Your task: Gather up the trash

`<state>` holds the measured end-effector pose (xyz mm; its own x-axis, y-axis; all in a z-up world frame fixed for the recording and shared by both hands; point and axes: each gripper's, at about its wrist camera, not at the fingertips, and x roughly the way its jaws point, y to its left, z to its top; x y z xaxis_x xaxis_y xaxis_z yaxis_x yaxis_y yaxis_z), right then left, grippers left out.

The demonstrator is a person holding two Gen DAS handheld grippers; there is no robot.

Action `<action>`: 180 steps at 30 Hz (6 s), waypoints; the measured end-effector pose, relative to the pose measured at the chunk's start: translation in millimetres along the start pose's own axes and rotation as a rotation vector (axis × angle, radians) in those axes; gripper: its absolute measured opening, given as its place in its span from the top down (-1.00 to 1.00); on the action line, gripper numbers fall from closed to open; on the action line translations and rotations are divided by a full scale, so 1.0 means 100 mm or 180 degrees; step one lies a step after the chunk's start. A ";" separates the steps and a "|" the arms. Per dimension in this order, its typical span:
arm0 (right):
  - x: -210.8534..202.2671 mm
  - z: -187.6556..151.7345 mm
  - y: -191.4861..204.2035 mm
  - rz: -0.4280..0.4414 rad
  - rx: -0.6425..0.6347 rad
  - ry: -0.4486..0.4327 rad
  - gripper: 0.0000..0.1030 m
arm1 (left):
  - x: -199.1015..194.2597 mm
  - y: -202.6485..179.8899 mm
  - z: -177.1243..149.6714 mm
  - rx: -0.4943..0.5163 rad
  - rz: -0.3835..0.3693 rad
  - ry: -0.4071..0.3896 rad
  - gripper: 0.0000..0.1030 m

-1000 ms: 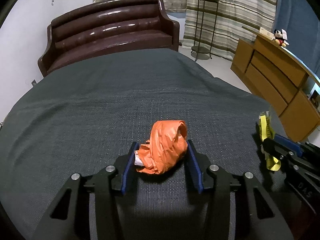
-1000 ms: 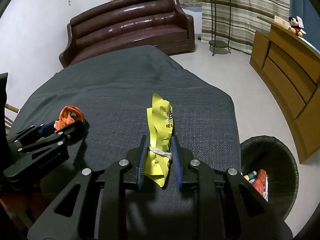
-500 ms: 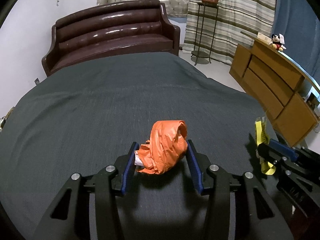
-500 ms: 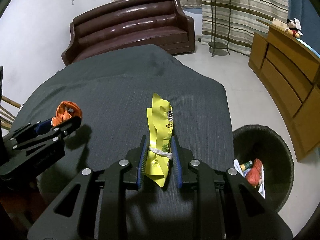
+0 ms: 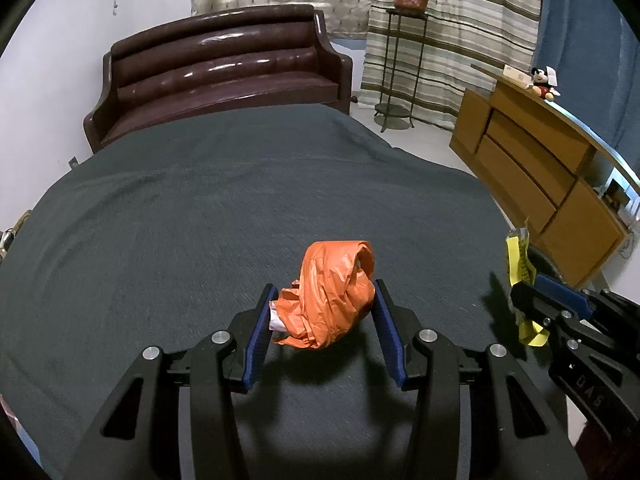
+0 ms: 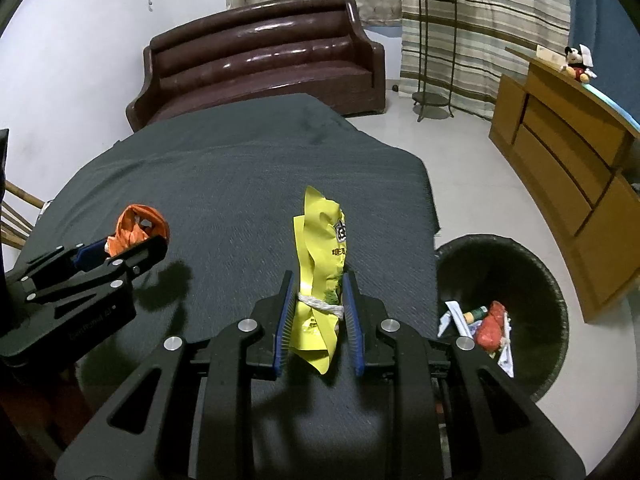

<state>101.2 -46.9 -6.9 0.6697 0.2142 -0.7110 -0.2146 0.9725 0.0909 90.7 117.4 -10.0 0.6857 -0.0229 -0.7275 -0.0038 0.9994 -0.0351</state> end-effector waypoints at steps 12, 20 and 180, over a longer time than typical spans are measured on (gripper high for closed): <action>-0.37 -0.18 -0.33 -0.0172 0.0061 -0.0126 0.55 | -0.18 -0.42 -0.11 0.0161 -0.0110 -0.0151 0.08; -0.53 -0.25 -0.69 -0.0329 0.0199 -0.0187 0.55 | -0.20 -0.81 -0.15 0.0363 -0.0256 -0.0173 0.08; -1.20 -0.61 -1.51 -0.0813 0.0773 -0.0595 -0.10 | -0.52 -1.52 -0.25 0.0569 -0.0358 -0.0482 -0.57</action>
<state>9.7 -225.2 21.9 0.8024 -0.0463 -0.5950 0.1352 0.9852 0.1057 37.9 -33.7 16.1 0.7757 -0.1433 -0.6146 0.1981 0.9799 0.0215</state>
